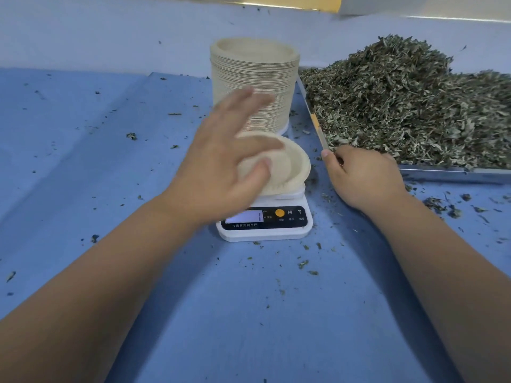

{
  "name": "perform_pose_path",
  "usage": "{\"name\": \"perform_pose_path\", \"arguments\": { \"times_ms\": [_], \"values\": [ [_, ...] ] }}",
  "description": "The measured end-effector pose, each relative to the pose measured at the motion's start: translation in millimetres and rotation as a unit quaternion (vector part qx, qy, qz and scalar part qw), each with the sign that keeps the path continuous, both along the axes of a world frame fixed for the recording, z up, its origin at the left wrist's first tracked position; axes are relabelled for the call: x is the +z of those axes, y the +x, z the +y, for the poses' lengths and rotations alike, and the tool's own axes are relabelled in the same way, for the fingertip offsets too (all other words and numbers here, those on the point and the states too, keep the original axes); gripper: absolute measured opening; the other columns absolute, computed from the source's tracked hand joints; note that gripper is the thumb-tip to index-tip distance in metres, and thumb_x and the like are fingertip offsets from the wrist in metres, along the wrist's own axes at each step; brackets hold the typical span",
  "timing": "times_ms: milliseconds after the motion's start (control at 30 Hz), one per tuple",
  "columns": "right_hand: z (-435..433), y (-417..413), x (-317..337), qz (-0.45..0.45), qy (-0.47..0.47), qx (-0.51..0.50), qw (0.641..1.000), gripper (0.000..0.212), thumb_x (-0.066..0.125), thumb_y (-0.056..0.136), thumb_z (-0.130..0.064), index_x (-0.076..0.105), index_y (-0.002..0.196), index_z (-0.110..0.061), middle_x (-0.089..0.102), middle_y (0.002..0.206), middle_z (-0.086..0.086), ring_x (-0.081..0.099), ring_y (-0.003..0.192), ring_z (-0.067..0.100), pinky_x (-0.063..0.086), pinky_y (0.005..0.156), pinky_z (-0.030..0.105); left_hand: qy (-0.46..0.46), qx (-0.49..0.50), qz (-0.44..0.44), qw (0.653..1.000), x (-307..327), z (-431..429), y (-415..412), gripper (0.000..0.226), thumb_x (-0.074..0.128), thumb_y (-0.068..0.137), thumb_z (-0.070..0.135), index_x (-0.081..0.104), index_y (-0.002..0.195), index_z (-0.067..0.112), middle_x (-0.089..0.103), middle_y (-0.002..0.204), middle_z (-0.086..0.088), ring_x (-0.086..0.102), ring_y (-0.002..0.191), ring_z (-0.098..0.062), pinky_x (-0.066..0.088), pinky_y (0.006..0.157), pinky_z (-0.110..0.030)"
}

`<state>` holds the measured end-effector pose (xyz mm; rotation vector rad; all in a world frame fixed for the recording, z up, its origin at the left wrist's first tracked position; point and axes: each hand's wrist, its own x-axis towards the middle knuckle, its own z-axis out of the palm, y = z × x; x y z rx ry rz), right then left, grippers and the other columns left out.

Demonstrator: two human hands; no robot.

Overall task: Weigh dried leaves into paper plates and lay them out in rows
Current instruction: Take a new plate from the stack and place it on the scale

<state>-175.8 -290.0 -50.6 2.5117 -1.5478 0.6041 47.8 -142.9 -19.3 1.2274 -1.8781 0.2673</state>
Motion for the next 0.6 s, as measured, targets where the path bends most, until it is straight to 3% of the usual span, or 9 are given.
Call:
{"name": "perform_pose_path", "arguments": {
  "times_ms": [133,233,400,600],
  "values": [
    [-1,-1,-2,0.007,-0.016,0.001,1.000,0.050,0.026,0.104,-0.053,0.048,0.077,-0.018,0.047,0.062,-0.004,0.044,0.062,0.028,0.030,0.077,0.042,0.100,-0.089,-0.121,0.984,0,11,-35,0.042,0.044,0.079,0.023,0.085,0.087,0.026,0.041,0.161,-0.003,0.014,0.158,-0.032,0.018,0.123,-0.055],
    [-1,-2,-3,0.003,-0.022,0.005,1.000,0.048,0.026,0.103,-0.052,0.046,0.076,-0.018,0.043,0.061,-0.005,0.041,0.062,0.028,0.029,0.076,0.041,0.173,-0.062,-0.197,0.963,-3,11,-40,0.052,0.034,0.076,0.027,0.084,0.089,0.036,0.029,0.167,0.002,0.000,0.159,-0.029,0.004,0.127,-0.055],
    [-3,-2,-4,0.001,-0.017,0.011,1.000,0.048,0.027,0.104,-0.053,0.048,0.078,-0.019,0.045,0.061,-0.006,0.041,0.060,0.027,0.028,0.076,0.041,0.214,-0.019,-0.182,0.960,-3,10,-37,0.059,0.029,0.077,0.028,0.082,0.098,0.039,0.026,0.168,0.005,-0.006,0.159,-0.022,-0.001,0.128,-0.047],
    [-3,-2,-5,0.001,-0.020,0.009,1.000,0.046,0.028,0.104,-0.053,0.043,0.073,-0.022,0.045,0.061,-0.007,0.041,0.061,0.027,0.027,0.076,0.040,0.209,-0.022,-0.214,0.954,-4,8,-37,0.052,0.037,0.078,0.023,0.082,0.100,0.037,0.030,0.167,0.003,0.000,0.159,-0.026,0.003,0.128,-0.052]
  ]
}}
